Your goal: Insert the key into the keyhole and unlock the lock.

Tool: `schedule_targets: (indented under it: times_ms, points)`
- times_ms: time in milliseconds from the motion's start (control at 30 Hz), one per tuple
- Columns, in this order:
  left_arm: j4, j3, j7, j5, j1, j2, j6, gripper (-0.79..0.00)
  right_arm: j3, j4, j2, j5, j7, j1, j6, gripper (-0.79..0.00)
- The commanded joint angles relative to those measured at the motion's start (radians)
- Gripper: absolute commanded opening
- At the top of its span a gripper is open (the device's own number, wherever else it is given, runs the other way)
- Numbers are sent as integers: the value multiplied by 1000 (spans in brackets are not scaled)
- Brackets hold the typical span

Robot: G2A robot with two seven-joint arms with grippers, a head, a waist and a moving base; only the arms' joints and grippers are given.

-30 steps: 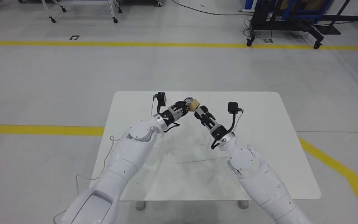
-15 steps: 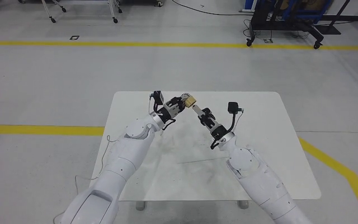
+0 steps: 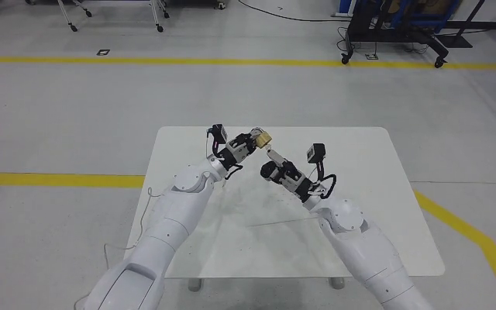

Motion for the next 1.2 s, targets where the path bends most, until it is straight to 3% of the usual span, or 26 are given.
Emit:
schedule_targets:
  times_ms: [0, 167, 433, 467, 500, 567, 1167]
  points:
    - [3, 0, -11, 4, -1, 0, -8, -785, 4, 10, -1, 43, 29, 6, 14, -459]
    - [5, 3, -27, 13, -3, -1, -22, -785, 20, 36, -4, 128, 68, 23, 49, -566]
    - [6, 8, -40, 27, -3, -2, -38, -785, 29, 71, -11, 211, 105, 38, 80, -646]
    - [5, 8, -43, 30, -4, -2, -40, -785, 32, 77, -12, 220, 109, 40, 84, -606]
    - [4, 10, -49, 33, -4, -2, -42, -785, 32, 81, -12, 227, 113, 43, 88, -625]
    - [3, 12, -68, 35, -5, -2, -51, -785, 33, 91, -14, 243, 120, 48, 100, -785]
    - [5, 11, -111, 30, -8, -4, -100, -785, 61, 175, -25, 522, 362, 80, 251, -785]
